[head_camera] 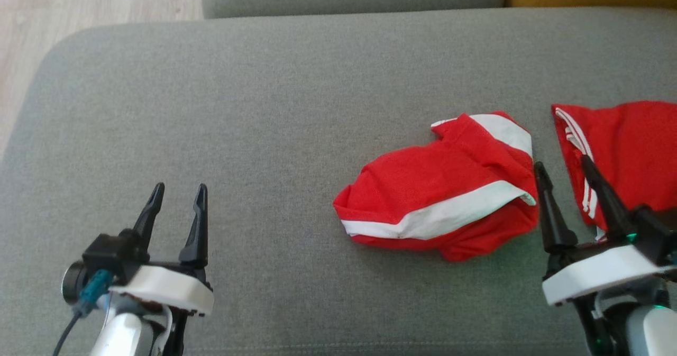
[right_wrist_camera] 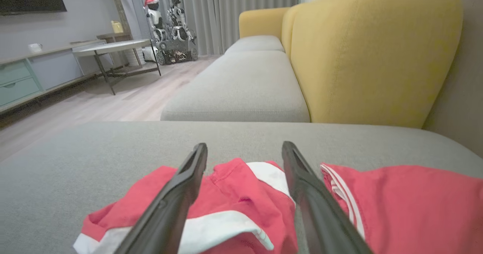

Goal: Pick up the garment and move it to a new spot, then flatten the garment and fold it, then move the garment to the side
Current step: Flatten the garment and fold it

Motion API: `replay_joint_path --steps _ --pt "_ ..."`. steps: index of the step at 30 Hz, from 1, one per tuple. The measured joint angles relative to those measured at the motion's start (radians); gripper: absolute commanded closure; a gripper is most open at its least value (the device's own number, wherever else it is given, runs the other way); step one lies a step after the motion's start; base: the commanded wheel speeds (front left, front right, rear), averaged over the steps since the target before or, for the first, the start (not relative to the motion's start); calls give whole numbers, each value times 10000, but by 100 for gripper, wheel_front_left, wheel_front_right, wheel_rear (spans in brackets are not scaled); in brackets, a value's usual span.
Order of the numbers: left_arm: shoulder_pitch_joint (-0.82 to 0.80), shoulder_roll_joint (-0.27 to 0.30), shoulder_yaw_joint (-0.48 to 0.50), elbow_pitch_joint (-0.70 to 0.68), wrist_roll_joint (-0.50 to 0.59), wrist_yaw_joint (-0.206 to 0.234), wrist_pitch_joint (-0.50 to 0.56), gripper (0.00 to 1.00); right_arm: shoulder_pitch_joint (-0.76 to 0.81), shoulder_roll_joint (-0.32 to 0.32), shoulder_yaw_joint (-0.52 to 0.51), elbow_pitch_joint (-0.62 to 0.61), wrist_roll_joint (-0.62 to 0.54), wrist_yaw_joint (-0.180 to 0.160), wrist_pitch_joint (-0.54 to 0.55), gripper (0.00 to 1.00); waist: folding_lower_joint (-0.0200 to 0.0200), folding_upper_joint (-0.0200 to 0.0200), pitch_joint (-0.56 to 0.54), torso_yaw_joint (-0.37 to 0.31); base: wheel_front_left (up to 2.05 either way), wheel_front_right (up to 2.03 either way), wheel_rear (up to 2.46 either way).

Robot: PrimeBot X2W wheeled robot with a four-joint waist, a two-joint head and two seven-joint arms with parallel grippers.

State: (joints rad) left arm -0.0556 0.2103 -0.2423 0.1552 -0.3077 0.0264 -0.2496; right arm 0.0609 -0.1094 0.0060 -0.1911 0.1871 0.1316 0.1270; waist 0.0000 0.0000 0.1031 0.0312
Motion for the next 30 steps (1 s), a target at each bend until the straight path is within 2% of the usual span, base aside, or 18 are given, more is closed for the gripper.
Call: replay_joint_path --steps 9,25,26,30 --pt "734 38 -12 -240 -36 125 33 0 233 150 351 -111 -115 0 -54 0 0 0 -535 40 0 0 0" --pt "868 63 -113 -483 -184 174 222 0 362 178 454 -109 -111 0 -52 0 0 0 -546 45 0 0 0" --pt "863 63 -165 -481 -244 155 284 0 360 180 454 -111 -111 0 -52 0 0 0 -519 45 0 0 0" --pt "523 44 -587 -359 -447 -364 677 0 325 201 470 -121 -109 0 -50 0 0 0 -344 26 0 0 0"
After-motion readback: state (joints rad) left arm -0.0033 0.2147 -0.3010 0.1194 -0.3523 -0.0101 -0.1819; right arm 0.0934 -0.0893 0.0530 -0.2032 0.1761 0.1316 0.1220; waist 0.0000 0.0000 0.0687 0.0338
